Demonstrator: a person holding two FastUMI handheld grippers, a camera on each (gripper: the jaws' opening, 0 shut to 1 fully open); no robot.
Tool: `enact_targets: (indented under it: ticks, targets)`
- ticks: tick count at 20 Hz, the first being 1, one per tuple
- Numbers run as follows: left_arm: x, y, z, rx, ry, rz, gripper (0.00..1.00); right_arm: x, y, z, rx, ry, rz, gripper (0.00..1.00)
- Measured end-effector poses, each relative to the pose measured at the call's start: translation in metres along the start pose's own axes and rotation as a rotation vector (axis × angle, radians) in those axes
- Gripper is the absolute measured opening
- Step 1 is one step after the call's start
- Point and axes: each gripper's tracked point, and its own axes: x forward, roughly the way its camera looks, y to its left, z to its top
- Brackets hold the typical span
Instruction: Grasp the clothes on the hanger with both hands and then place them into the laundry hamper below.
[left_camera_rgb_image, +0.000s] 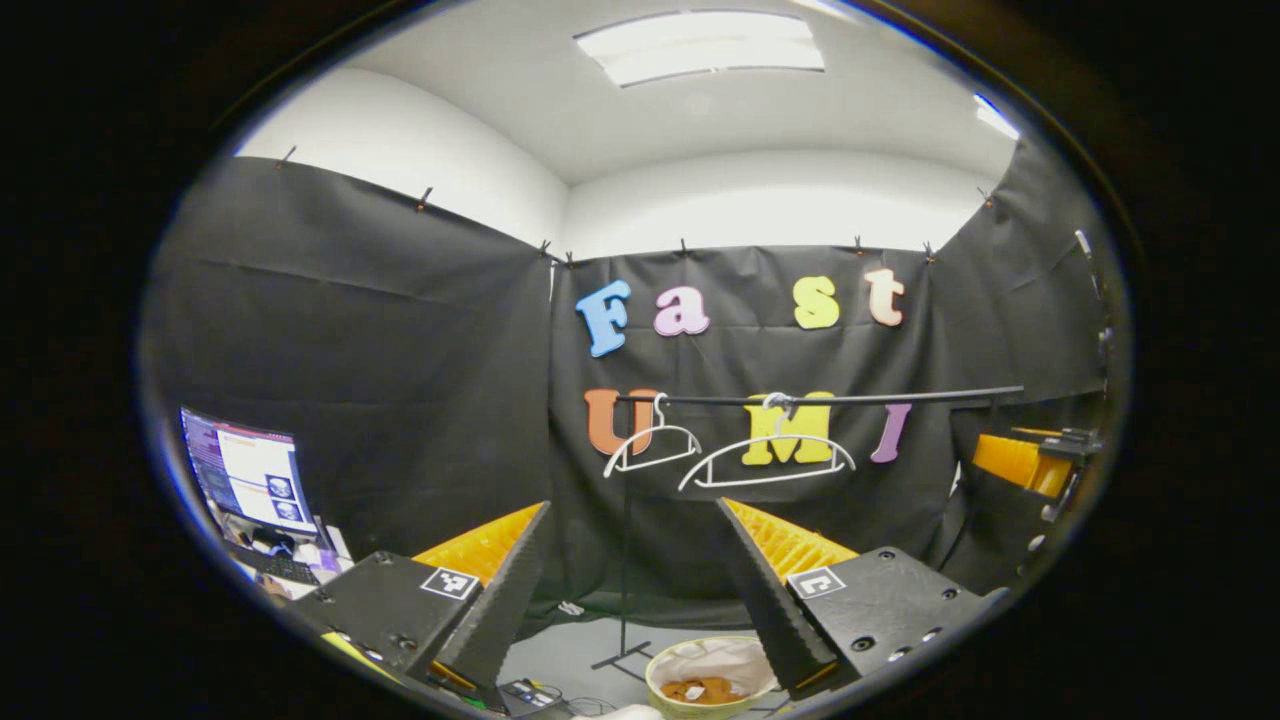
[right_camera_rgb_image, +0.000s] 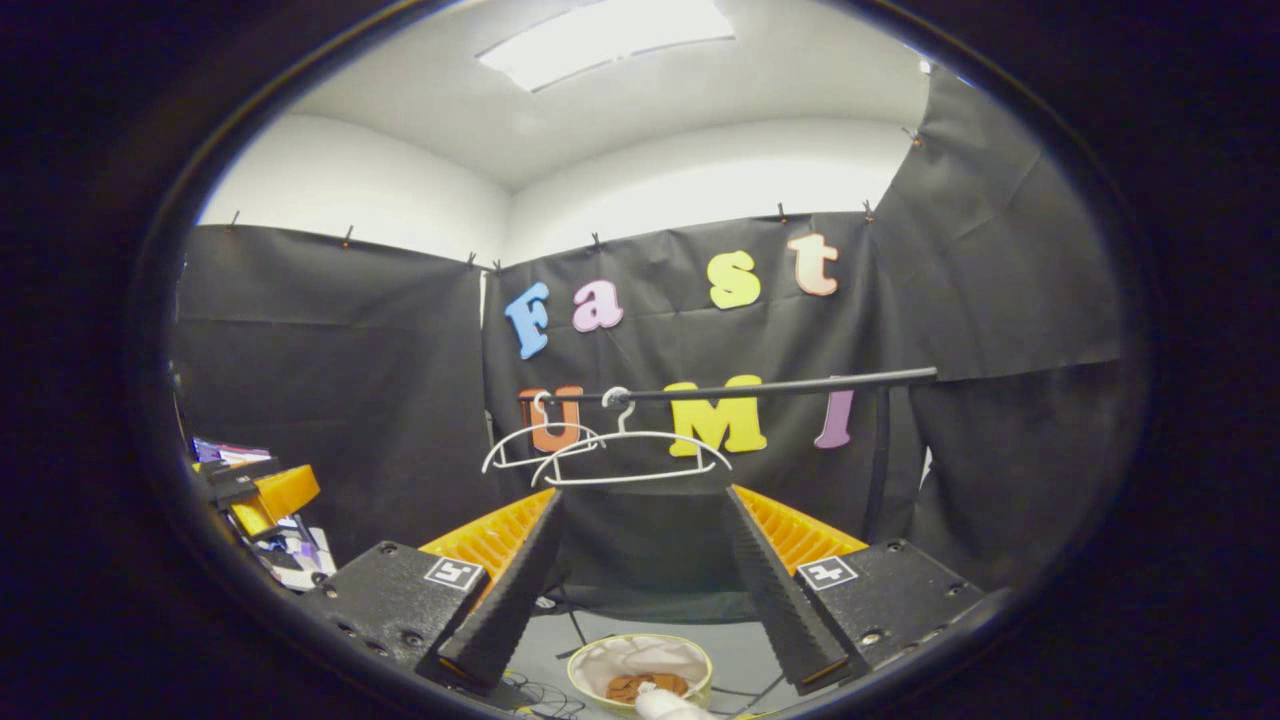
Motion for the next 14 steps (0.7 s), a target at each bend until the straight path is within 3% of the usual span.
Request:
enact_targets:
  ticks: [14]
  targets:
    - [-0.006, -0.002, -0.008, 0.033, 0.04, 0.037, 1.0, -0.001, -0.015, -0.004, -0.025, -0.016, -0.01, 0.99]
